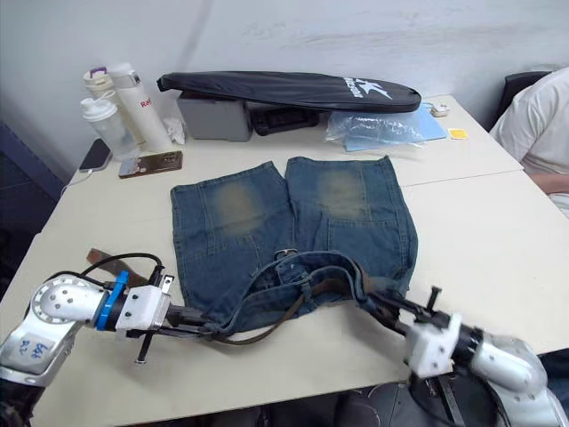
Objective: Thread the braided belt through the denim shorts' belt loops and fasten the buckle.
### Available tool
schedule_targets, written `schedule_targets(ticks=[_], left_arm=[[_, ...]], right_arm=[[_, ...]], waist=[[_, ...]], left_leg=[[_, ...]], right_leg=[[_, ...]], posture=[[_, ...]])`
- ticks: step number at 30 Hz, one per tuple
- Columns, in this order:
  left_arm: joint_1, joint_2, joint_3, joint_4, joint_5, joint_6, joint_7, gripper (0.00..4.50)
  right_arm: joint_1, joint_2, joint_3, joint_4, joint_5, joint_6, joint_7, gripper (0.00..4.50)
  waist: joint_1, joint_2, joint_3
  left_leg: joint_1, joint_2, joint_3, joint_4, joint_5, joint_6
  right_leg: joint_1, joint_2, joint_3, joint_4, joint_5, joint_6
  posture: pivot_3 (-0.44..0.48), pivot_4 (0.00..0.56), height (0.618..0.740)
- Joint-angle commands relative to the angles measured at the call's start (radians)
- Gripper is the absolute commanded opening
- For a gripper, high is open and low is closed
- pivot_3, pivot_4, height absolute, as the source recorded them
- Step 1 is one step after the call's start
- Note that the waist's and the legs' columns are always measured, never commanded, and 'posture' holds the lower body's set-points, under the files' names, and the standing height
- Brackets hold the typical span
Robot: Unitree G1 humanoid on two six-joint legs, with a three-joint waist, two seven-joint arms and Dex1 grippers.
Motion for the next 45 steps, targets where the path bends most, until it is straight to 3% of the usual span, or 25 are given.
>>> schedule_targets(ticks=[1,8,10,11,14,16,17,18,20,21,24,29,37,39,42,45], left_arm=[[0.124,0.017,0.027,0.004,0.054,-0.217,-0.029,0.00],[0.177,0.047,0.013,0.095,0.106,-0.349,-0.025,0.00],[0.176,0.054,0.011,0.123,0.105,-0.340,-0.013,0.00],[0.171,0.057,0.011,0.135,0.094,-0.327,-0.010,0.48],[0.155,0.075,0.013,0.167,0.054,-0.296,-0.023,1.77],[0.155,0.096,0.032,0.168,-0.027,-0.154,-0.032,2.90],[0.150,0.103,0.046,0.168,-0.076,-0.066,-0.028,3.14],[0.148,0.114,0.055,0.168,-0.113,0.003,-0.029,3.67],[0.159,0.140,0.070,0.158,-0.176,0.125,-0.039,4.32],[0.168,0.153,0.080,0.146,-0.213,0.200,-0.041,4.43],[0.201,0.221,0.113,0.109,-0.365,0.475,-0.087,4.43],[0.152,0.261,0.183,0.160,-0.452,0.679,-0.105,4.43],[-0.110,0.189,0.233,0.231,-0.558,0.913,-0.012,4.43],[-0.209,0.143,0.218,0.226,-0.569,0.951,0.064,4.43],[-0.314,0.078,0.182,0.187,-0.552,0.996,0.164,4.43],[-0.383,0.025,0.147,0.131,-0.537,1.018,0.240,4.43]], right_arm=[[0.033,-0.011,-0.050,0.205,-0.123,-0.302,-0.075,0.46],[-0.013,-0.081,-0.080,0.524,-0.249,-0.496,-0.192,0.46],[-0.032,-0.104,-0.080,0.589,-0.273,-0.515,-0.228,1.47],[-0.043,-0.114,-0.083,0.618,-0.288,-0.523,-0.245,1.66],[-0.062,-0.144,-0.090,0.697,-0.324,-0.532,-0.300,2.91],[-0.060,-0.169,-0.091,0.746,-0.340,-0.532,-0.339,4.02],[-0.059,-0.180,-0.089,0.766,-0.336,-0.530,-0.358,4.26],[-0.057,-0.190,-0.086,0.776,-0.333,-0.528,-0.375,4.50],[-0.055,-0.203,-0.084,0.780,-0.327,-0.522,-0.404,4.50],[-0.055,-0.208,-0.083,0.781,-0.324,-0.515,-0.421,4.50],[-0.046,-0.223,-0.101,0.801,-0.340,-0.501,-0.471,4.50],[-0.014,-0.272,-0.122,0.851,-0.378,-0.466,-0.566,4.50],[-0.068,-0.330,-0.122,0.854,-0.249,-0.336,-0.649,4.50],[-0.096,-0.341,-0.077,0.700,-0.056,-0.228,-0.582,4.50],[-0.076,-0.355,0.002,0.397,0.241,0.040,-0.408,4.50],[-0.060,-0.381,0.032,0.099,0.428,0.341,-0.308,4.50]], waist=[[0.000,-0.001,-0.001],[0.002,0.000,-0.002],[0.002,-0.001,-0.003],[0.001,-0.002,-0.004],[-0.001,-0.005,-0.009],[0.000,-0.006,-0.011],[0.000,-0.007,-0.013],[0.000,-0.008,-0.015],[-0.001,-0.008,-0.016],[-0.003,-0.008,-0.016],[-0.007,-0.008,-0.017],[-0.006,-0.007,-0.016],[-0.010,-0.007,-0.017],[-0.012,-0.008,-0.016],[-0.015,-0.010,-0.016],[-0.021,-0.011,-0.016]], left_leg=[[-0.001,0.001,0.000,0.002,-0.002,-0.003],[-0.001,0.002,0.002,0.004,-0.004,-0.005],[-0.001,0.003,0.005,0.006,-0.004,-0.004],[-0.001,0.003,0.005,0.006,-0.004,-0.004],[-0.002,0.004,0.006,0.009,-0.004,-0.004],[-0.002,0.008,0.005,0.013,-0.009,0.002],[-0.002,0.009,0.006,0.015,-0.009,0.002],[-0.002,0.011,0.006,0.017,-0.011,0.002],[-0.002,0.011,0.007,0.018,-0.014,0.002],[-0.002,0.011,0.007,0.018,-0.015,0.001],[-0.002,0.010,0.011,0.019,-0.016,0.000],[-0.002,0.008,0.021,0.022,-0.016,-0.001],[-0.002,0.006,0.022,0.021,-0.014,-0.005],[-0.003,0.005,0.022,0.025,-0.010,-0.005],[-0.019,0.004,0.020,0.056,0.004,-0.003],[-0.021,0.012,0.017,0.052,0.009,0.006]], right_leg=[[0.001,0.000,0.000,0.002,-0.002,-0.002],[0.001,-0.003,-0.006,0.004,-0.009,-0.007],[0.002,-0.004,-0.006,0.007,-0.010,-0.009],[0.002,-0.004,-0.006,0.007,-0.010,-0.009],[0.002,-0.004,-0.006,0.008,-0.010,-0.010],[0.002,-0.004,-0.007,0.011,-0.012,-0.012],[0.002,-0.004,-0.007,0.014,-0.012,-0.013],[0.002,-0.004,-0.007,0.016,-0.012,-0.015],[0.003,-0.004,-0.007,0.017,-0.014,-0.017],[0.002,-0.004,-0.007,0.017,-0.015,-0.019],[0.002,-0.005,-0.006,0.019,-0.015,-0.019],[0.001,-0.012,-0.005,0.022,-0.016,-0.023],[0.002,-0.014,-0.003,0.023,-0.019,-0.022],[0.003,-0.016,0.001,0.025,-0.018,-0.019],[0.001,-0.017,0.022,0.036,-0.023,-0.014],[0.001,-0.012,0.031,0.038,-0.028,-0.009]], posture=[[0.000,0.150,0.622],[0.000,0.150,0.622],[0.000,0.150,0.622],[0.000,0.150,0.622],[0.000,0.150,0.622],[0.000,0.150,0.622],[0.000,0.150,0.622],[0.000,0.150,0.622],[0.000,0.150,0.622],[0.000,0.150,0.622],[0.000,0.150,0.622],[0.000,0.150,0.622],[0.000,0.150,0.622],[0.000,0.150,0.622],[0.000,0.150,0.622],[0.000,0.150,0.622]])
